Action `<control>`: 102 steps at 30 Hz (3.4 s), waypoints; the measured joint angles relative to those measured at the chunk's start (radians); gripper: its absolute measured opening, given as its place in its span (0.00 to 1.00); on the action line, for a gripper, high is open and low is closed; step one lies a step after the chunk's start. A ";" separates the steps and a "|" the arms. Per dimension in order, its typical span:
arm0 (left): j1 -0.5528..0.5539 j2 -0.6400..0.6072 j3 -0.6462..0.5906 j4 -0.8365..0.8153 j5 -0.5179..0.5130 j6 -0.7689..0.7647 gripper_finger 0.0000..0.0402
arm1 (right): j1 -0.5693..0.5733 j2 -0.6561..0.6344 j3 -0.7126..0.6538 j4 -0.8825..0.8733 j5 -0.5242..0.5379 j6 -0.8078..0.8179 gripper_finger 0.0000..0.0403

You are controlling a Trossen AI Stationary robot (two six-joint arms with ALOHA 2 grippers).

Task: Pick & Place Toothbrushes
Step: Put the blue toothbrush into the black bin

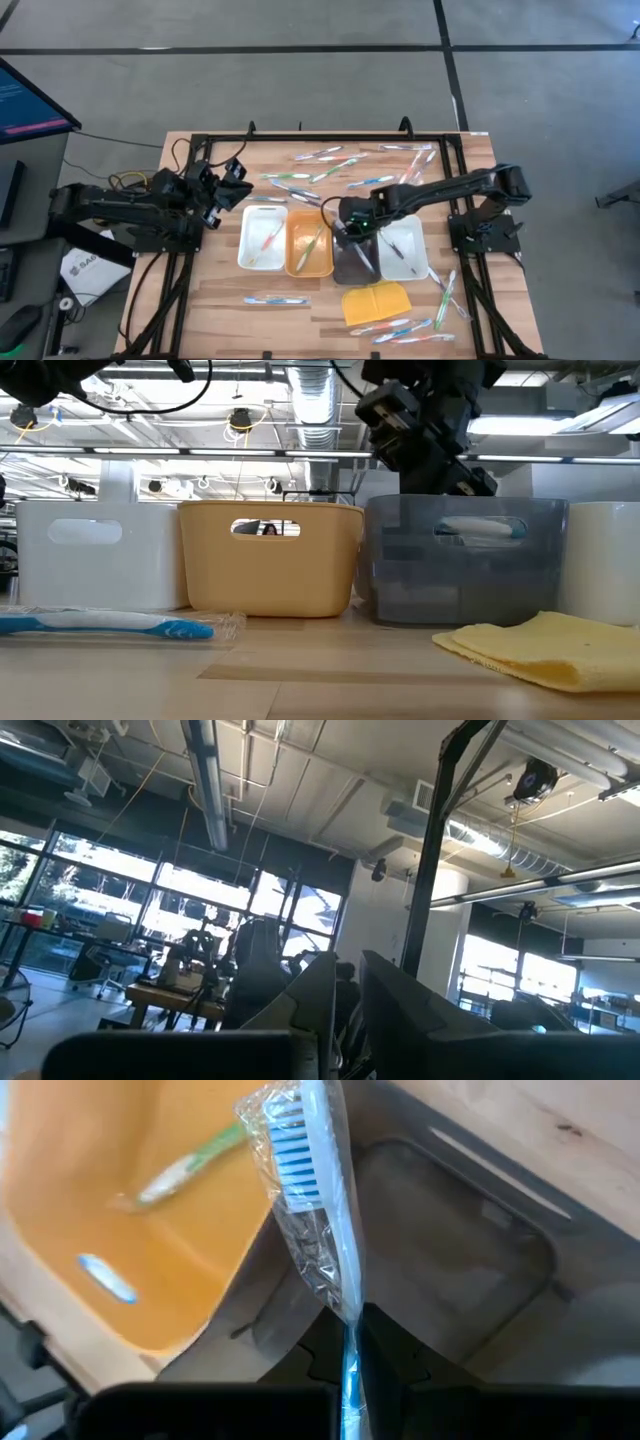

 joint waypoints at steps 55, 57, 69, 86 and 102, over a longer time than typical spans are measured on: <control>0.000 0.000 0.000 0.003 -0.001 0.000 0.11 | -0.021 0.040 0.000 -0.012 -0.016 -0.033 0.04; 0.000 0.000 0.000 0.003 0.000 0.000 0.11 | -0.021 0.040 0.000 -0.012 -0.017 -0.033 0.04; 0.000 0.000 0.000 0.003 0.000 0.000 0.11 | -0.021 0.040 0.000 -0.011 0.005 -0.039 0.04; 0.000 0.000 0.000 0.006 -0.001 0.000 0.11 | 0.000 0.040 0.000 -0.005 0.035 -0.033 0.04; 0.000 0.000 0.000 0.006 0.000 0.000 0.11 | 0.023 0.040 0.000 -0.004 0.096 -0.012 0.04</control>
